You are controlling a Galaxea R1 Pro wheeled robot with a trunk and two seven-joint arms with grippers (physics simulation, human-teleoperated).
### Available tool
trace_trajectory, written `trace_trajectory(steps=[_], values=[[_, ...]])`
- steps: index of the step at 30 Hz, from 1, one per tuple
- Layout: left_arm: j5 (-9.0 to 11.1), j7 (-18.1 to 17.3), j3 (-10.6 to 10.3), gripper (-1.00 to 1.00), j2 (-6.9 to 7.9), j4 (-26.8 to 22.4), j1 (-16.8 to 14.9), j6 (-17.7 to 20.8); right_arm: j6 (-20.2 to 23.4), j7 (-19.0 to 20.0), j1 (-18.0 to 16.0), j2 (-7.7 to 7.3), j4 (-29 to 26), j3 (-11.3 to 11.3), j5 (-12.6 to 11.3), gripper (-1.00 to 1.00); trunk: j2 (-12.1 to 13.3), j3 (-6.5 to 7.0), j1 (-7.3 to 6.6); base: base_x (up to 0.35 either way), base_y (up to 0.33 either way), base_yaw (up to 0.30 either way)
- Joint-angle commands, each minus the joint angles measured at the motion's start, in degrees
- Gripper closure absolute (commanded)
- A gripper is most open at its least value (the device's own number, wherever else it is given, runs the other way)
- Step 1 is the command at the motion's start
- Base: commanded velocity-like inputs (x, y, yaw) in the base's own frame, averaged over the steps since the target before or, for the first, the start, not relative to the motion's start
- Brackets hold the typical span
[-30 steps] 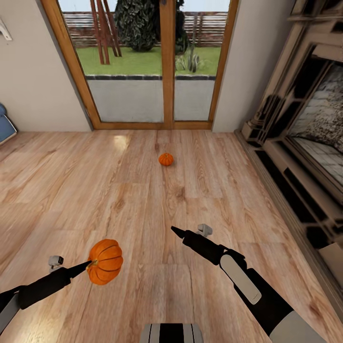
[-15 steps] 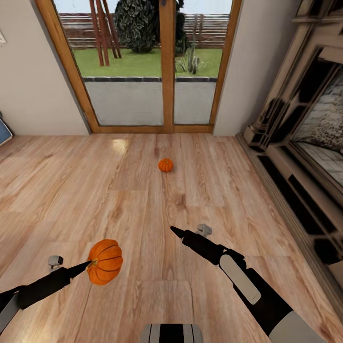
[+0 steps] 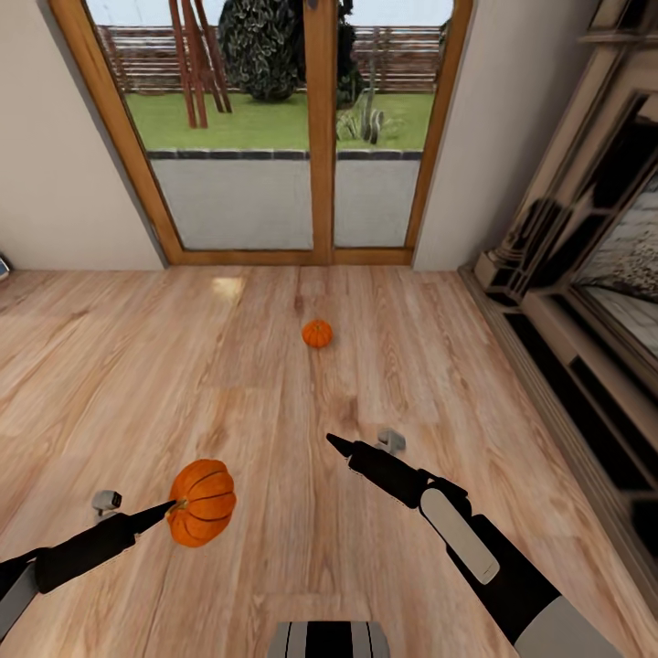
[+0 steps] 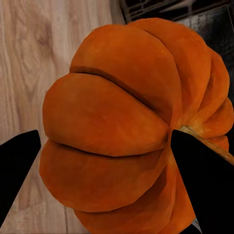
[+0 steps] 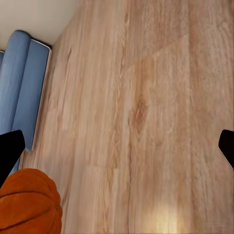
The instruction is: Place each of the two pumpkins and all three candles from the living room inside a cabinet in the living room (use any cabinet), then make sure every cabinet is closed, and position the cauldron so it is next to a table in the living room.
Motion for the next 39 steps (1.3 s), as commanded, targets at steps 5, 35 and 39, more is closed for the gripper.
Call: trace_trajectory(steps=[5,35,39], values=[[0.3,-0.1,0.0,1.00,-0.01,0.0,0.0,0.6,0.1,0.0,0.0,-0.10,0.0,0.0,-0.3,-1.00,0.0,-0.04,0.02,0.326,0.055,0.000],[0.0,0.0,0.1,1.00,0.40,0.0,0.0,0.6,2.0,-4.8,0.0,0.17,11.5,-17.5,-1.5,-1.00,0.0,-0.04,0.02,0.326,0.137,0.000],[0.0,0.0,0.1,1.00,0.40,0.0,0.0,0.6,2.7,-5.2,0.0,0.19,12.6,-18.6,-1.6,-1.00,0.0,-0.04,0.02,0.326,0.148,0.000]])
